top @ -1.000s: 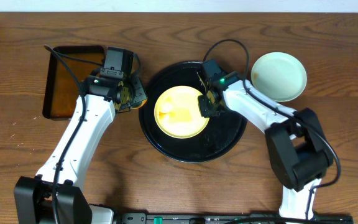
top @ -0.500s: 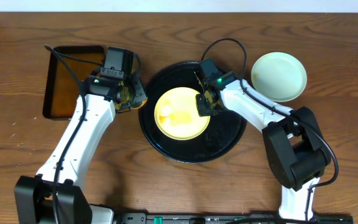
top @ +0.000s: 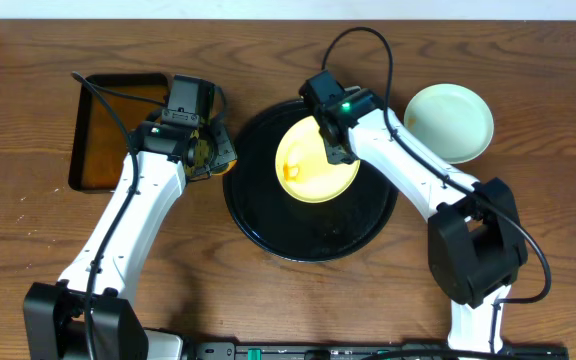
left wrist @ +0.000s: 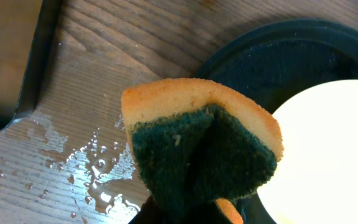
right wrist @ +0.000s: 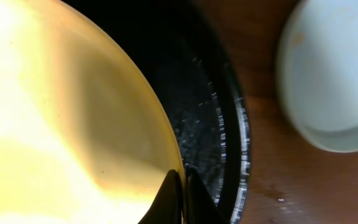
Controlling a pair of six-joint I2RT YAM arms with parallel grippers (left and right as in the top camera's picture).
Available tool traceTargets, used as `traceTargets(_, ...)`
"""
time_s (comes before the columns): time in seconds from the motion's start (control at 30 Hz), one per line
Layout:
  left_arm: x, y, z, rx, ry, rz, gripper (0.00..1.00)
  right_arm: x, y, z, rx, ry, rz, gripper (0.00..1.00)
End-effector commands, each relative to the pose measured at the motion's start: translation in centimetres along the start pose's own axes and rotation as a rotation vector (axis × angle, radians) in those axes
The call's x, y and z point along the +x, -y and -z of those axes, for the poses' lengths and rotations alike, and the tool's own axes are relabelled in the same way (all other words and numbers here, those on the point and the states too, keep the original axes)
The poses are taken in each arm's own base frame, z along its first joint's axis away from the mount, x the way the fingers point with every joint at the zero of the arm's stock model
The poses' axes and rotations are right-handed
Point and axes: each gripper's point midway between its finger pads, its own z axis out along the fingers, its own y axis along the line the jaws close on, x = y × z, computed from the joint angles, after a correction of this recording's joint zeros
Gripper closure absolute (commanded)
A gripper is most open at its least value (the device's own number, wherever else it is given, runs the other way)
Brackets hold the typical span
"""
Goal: Clean dirty plates on tray and stack at the side
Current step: 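Lift the yellow plate off the black tray with the right gripper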
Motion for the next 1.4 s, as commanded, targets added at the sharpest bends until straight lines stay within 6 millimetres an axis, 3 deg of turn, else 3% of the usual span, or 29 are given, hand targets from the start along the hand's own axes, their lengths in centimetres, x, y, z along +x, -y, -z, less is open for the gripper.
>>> traceTargets(0.0,0.3,-0.3,-0.4,-0.011,-0.013,0.003,0.92,-1.7,1.5,1.8,0.130,0.089,0.002,0.99)
traceTargets(0.3,0.3,-0.3,-0.4,-0.011,-0.013,0.003,0.92,-3.9,3.5,6.5,0.201,0.178,-0.005,0.99)
traceTargets(0.43,0.3,-0.3,-0.4,-0.011,-0.013,0.003,0.92,-4.7,3.5,8.2,0.197,0.217,0.085,0.99)
traceTargets(0.87,0.3,-0.3,-0.4,-0.011,-0.013,0.003,0.92,-4.8,3.2,9.2,0.226,0.237,0.203,0.99)
traceTargets(1.17,0.3,-0.3,-0.4,-0.011,-0.013,0.003,0.92,-5.4,4.0,10.1,0.350,0.248,0.411,0.99)
traceTargets(1.37,0.3,-0.3,-0.4,-0.011,-0.013,0.003,0.91,-6.5,5.6,11.2,0.485,0.274,0.465,0.99)
